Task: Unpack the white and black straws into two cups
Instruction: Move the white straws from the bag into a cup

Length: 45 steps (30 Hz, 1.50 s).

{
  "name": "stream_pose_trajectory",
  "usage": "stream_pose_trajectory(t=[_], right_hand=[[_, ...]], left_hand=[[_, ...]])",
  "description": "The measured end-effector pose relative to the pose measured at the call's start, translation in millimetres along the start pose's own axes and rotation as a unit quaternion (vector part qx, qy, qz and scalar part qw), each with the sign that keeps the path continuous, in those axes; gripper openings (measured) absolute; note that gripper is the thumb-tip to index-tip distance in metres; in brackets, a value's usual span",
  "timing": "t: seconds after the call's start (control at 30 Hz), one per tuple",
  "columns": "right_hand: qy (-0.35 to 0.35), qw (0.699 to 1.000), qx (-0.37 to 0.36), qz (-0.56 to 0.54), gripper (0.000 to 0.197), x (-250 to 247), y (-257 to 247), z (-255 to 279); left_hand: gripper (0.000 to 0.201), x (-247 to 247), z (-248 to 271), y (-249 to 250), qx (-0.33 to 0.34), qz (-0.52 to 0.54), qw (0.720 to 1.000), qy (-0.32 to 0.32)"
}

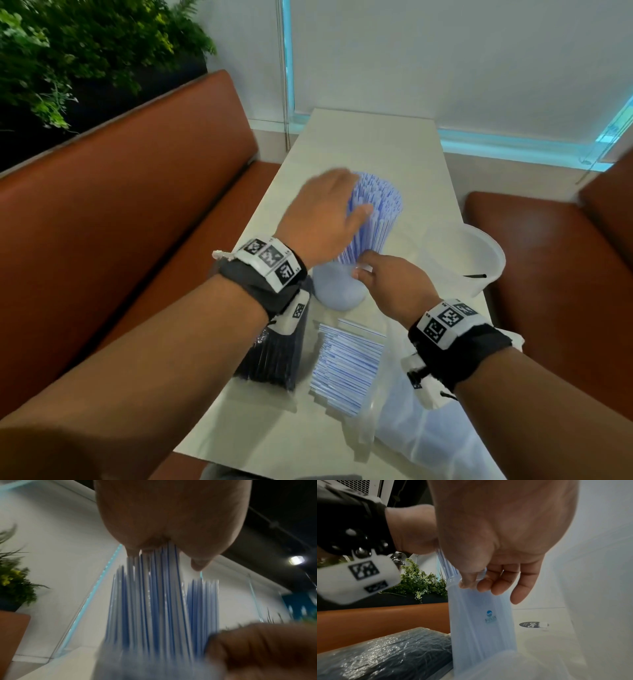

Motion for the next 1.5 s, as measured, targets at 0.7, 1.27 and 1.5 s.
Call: stream_pose_trajectory(t=[0.7, 1.27, 1.5], right_hand=[[0.003, 0.979, 0.184, 0.086, 0.05, 14.5, 48.6, 65.2], [-0.111, 0.969, 0.219, 0.03, 0.017, 37.7, 62.3, 65.3], [-0.113, 0.973, 0.201, 0.018, 0.019, 41.2, 62.4, 65.6]], left_hand=[[0.014, -69.4, 62.9, 33.0, 0.089, 0.166, 0.97, 0.157], [0.059, 192.6, 146.9, 44.9, 0.023, -0.007, 0.889, -0.456], [0.036, 204.3, 143.2, 50.0, 0.018, 0.0, 0.894, -0.448]])
Point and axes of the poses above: each hand's wrist, its own z-axis away from the middle knuckle, its own x-axis out of the palm, y = z × x, the point moved 9 cm from there along -z, towards the middle knuckle, and after that the axes turned 5 degrees about z, right-handed, at the moved point
